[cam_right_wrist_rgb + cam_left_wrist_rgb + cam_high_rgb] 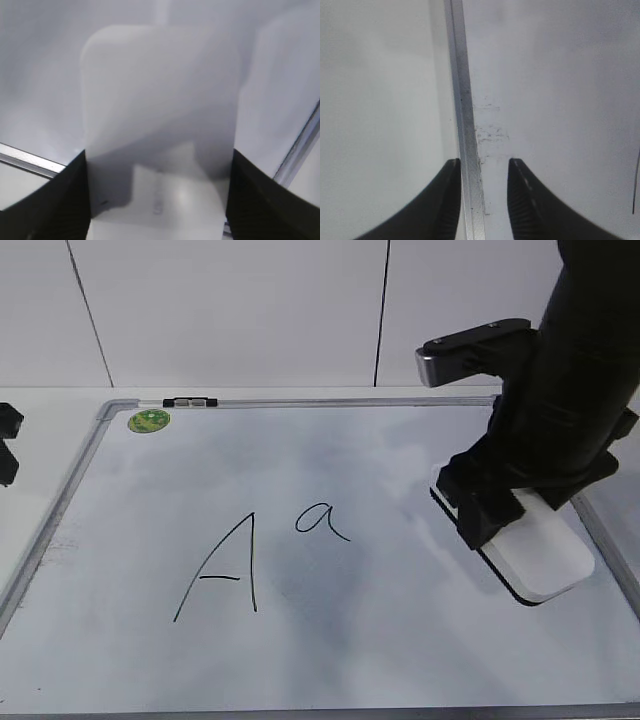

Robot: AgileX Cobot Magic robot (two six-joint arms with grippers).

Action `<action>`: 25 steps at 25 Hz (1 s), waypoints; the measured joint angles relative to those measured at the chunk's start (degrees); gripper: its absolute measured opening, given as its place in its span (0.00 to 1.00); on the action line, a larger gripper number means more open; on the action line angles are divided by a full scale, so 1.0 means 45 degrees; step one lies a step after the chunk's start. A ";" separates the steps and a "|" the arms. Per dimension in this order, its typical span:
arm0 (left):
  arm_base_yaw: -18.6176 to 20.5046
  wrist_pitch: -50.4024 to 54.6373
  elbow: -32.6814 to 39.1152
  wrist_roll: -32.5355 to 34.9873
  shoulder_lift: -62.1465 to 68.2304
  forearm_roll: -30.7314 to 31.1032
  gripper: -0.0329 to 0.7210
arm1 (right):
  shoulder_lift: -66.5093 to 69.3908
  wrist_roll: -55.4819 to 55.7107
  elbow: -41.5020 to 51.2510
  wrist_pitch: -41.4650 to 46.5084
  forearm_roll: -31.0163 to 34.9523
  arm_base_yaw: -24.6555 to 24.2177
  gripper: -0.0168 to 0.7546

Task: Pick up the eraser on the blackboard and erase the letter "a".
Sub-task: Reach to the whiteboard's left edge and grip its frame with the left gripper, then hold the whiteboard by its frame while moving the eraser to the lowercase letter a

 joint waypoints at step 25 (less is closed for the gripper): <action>0.0725 0.1530 -0.2471 -0.0485 0.4936 0.0536 0.36 | 0.0738 0.0000 -0.0542 0.0147 0.0191 0.0000 0.70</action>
